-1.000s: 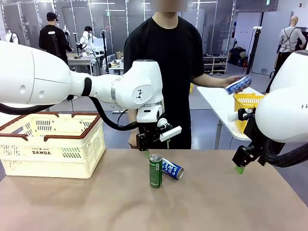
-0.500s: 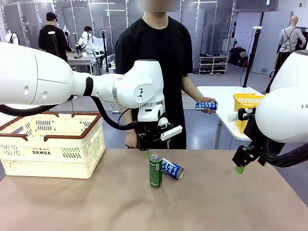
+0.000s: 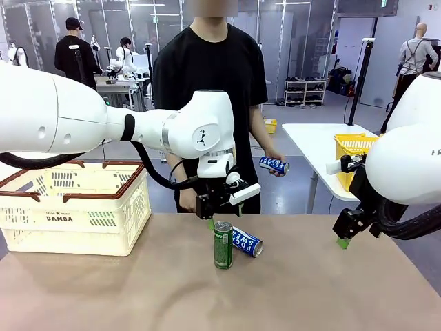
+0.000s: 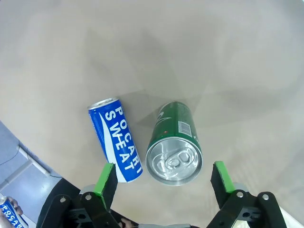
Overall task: Place the drinks into the Shopping basket.
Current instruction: Pick up one drink and place it into the Shopping basket.
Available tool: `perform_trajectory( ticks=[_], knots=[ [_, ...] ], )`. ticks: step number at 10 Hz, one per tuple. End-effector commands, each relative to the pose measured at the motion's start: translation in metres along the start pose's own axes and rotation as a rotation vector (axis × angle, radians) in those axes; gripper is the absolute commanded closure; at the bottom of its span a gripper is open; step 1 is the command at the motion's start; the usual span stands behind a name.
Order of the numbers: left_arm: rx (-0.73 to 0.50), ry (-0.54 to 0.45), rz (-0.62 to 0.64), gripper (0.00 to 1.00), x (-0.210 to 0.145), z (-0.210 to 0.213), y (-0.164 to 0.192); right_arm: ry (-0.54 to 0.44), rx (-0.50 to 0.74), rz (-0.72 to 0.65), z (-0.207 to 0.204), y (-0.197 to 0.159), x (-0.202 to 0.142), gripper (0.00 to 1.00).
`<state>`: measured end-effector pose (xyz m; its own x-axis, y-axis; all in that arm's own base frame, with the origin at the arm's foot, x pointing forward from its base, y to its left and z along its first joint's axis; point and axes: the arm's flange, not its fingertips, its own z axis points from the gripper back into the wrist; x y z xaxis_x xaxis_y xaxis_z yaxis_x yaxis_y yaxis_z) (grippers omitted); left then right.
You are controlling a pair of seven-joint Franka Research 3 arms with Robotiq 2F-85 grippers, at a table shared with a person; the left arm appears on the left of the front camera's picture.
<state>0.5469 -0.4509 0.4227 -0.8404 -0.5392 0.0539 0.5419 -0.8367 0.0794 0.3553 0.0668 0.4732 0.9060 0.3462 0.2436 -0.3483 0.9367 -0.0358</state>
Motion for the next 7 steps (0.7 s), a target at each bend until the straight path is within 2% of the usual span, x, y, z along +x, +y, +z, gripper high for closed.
perform_trajectory(
  ticks=[1,7],
  knots=[
    [-0.013,-0.005,-0.018,0.00,-0.004,-0.011,-0.001,0.002,0.007,0.005,0.000,0.000,-0.001,0.07],
    [-0.041,-0.062,0.009,0.00,-0.004,-0.045,-0.006,0.002,0.007,0.005,0.000,0.000,-0.001,0.07]
  ],
)
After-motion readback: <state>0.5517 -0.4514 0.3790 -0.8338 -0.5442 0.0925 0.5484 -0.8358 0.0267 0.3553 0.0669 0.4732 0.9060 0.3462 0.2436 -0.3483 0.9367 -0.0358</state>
